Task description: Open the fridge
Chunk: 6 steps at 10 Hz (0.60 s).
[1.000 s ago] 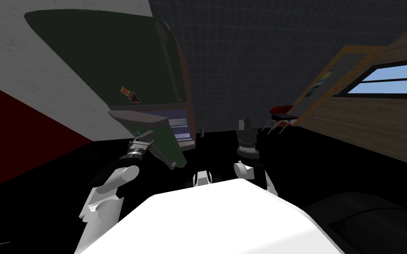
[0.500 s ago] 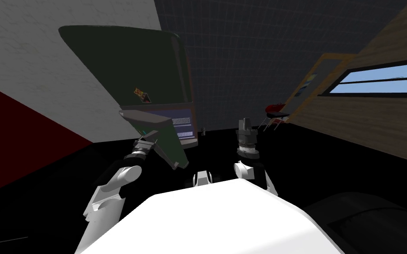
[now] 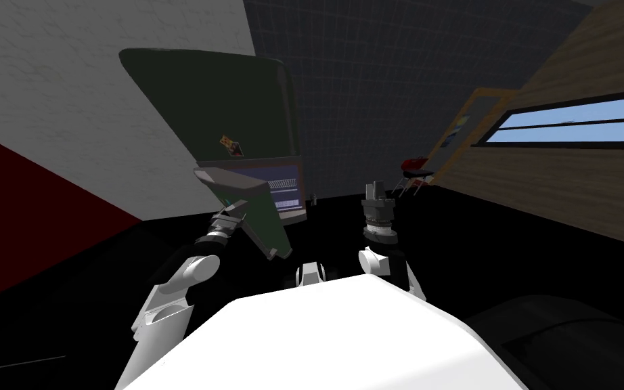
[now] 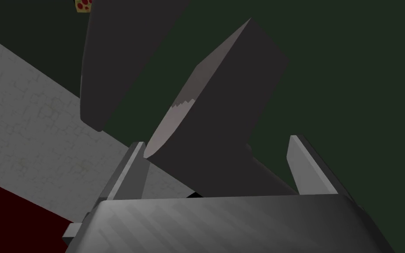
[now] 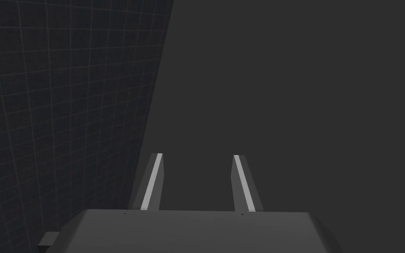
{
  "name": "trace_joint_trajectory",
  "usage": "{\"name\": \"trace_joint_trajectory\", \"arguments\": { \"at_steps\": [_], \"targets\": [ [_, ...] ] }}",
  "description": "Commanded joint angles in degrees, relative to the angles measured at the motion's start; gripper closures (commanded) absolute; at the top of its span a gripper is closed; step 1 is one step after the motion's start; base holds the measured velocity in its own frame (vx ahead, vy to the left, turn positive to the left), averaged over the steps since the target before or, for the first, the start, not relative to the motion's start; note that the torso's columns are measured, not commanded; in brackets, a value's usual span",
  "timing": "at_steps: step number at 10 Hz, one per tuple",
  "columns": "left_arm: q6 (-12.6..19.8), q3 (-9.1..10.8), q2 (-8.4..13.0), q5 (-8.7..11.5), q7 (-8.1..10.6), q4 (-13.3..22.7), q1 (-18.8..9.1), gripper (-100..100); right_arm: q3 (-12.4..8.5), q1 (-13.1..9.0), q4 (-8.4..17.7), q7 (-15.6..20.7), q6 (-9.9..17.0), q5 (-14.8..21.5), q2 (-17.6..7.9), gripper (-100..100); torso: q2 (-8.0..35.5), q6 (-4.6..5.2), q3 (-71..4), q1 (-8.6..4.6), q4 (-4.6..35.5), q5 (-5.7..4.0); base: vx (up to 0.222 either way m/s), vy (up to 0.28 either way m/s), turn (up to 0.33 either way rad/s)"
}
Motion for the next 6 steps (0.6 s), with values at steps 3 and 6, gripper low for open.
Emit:
{"name": "trace_joint_trajectory", "arguments": {
  "at_steps": [3,6],
  "targets": [
    [-0.6,-2.02,1.1,1.3,-0.56,-1.6,1.0,100,0.0,0.0,0.0,0.0,0.0,0.0,0.0,0,0.2,0.09,0.1,-0.14,-0.1,0.04,-0.180,0.231,-0.068],
    [-1.1,-3.96,1.9,2.5,-0.94,-2.9,1.9,100,0.0,0.0,0.0,0.0,0.0,0.0,0.0,0,0.0,0.10,0.1,-0.73,-0.2,0.01,-0.121,0.198,-0.061]
  ]
}}
